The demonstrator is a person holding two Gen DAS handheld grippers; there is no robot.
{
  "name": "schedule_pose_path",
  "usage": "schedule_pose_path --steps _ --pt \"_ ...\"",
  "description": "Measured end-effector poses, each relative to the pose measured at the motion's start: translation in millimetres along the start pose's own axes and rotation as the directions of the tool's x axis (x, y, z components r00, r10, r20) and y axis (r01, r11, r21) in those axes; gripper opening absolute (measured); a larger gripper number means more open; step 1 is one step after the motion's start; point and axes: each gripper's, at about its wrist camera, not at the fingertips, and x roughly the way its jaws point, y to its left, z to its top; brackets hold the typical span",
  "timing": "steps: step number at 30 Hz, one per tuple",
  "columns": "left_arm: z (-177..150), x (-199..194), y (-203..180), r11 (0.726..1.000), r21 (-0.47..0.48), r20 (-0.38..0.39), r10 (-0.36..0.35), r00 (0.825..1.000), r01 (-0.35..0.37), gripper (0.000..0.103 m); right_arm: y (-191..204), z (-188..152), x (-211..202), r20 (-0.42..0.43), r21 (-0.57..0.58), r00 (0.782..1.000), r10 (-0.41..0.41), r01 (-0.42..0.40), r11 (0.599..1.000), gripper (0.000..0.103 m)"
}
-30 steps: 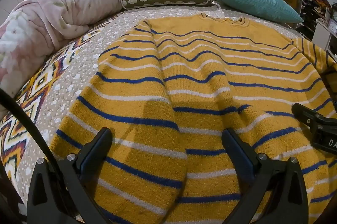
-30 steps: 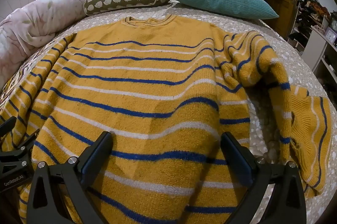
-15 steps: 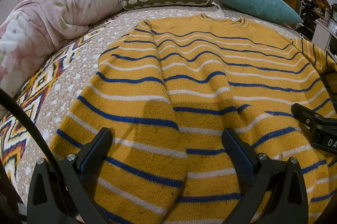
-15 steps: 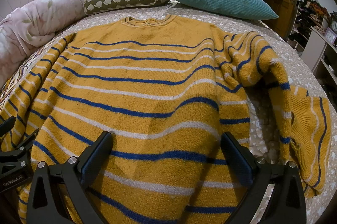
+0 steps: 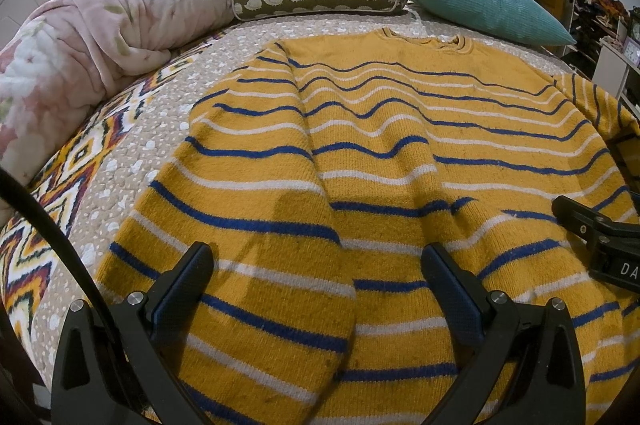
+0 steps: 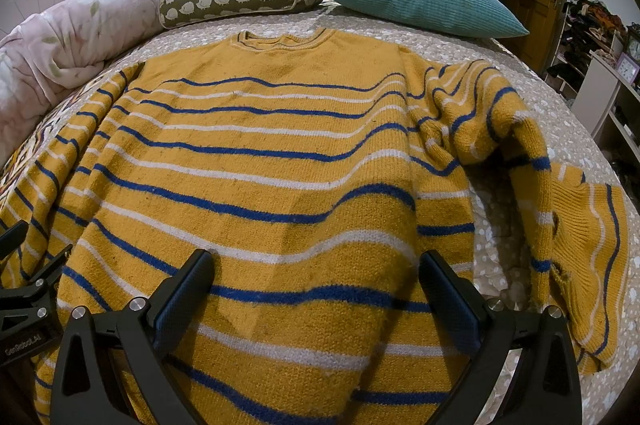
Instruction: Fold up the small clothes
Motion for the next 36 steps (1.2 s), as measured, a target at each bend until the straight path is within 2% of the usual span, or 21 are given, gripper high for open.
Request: schedule_pose_path --steps 36 --pt "1.3 0.8 0.5 1.0 0.016 0.01 0.021 1.0 -0.021 0.103 1.8 -0.4 -2.3 0.002 -0.001 1.0 -0.001 0.001 1.0 0.103"
